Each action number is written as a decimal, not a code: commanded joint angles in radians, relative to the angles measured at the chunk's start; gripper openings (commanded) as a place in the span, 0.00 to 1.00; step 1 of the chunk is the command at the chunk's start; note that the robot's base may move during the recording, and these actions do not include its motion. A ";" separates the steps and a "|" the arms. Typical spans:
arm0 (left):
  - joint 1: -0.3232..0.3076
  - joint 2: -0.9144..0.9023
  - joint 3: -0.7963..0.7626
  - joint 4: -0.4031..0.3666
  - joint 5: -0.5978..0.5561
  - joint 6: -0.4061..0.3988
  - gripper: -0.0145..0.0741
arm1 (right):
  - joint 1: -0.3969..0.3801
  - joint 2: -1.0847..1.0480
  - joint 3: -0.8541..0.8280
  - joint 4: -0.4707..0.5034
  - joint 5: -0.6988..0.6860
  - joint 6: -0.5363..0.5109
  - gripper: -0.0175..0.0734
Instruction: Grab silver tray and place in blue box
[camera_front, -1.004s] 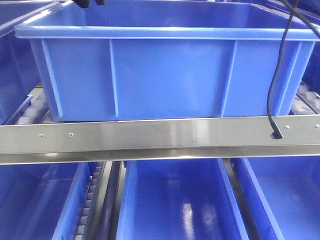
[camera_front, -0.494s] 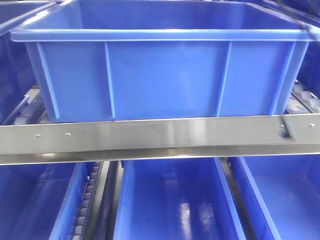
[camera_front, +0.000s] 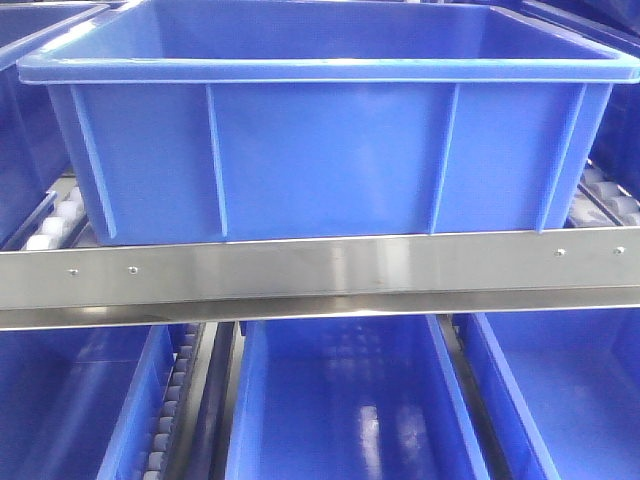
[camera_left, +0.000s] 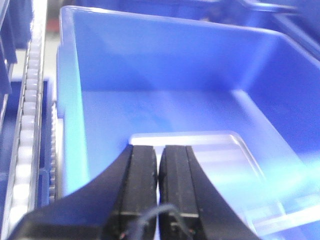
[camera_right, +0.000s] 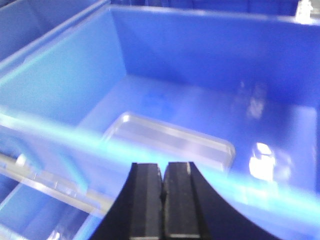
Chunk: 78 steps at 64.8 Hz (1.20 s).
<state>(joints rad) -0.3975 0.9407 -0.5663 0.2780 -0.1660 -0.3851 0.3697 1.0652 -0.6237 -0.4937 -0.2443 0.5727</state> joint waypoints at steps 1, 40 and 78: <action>-0.003 -0.119 0.079 0.005 -0.093 -0.001 0.17 | -0.003 -0.114 0.050 -0.008 -0.096 -0.005 0.25; -0.003 -0.667 0.405 0.005 -0.055 -0.001 0.16 | -0.003 -0.561 0.239 -0.008 -0.059 -0.005 0.25; -0.003 -0.667 0.405 0.005 -0.055 -0.001 0.16 | -0.082 -0.705 0.350 0.102 -0.016 -0.007 0.25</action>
<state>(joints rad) -0.3975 0.2669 -0.1326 0.2837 -0.1413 -0.3851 0.3339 0.4150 -0.2844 -0.4545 -0.2141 0.5727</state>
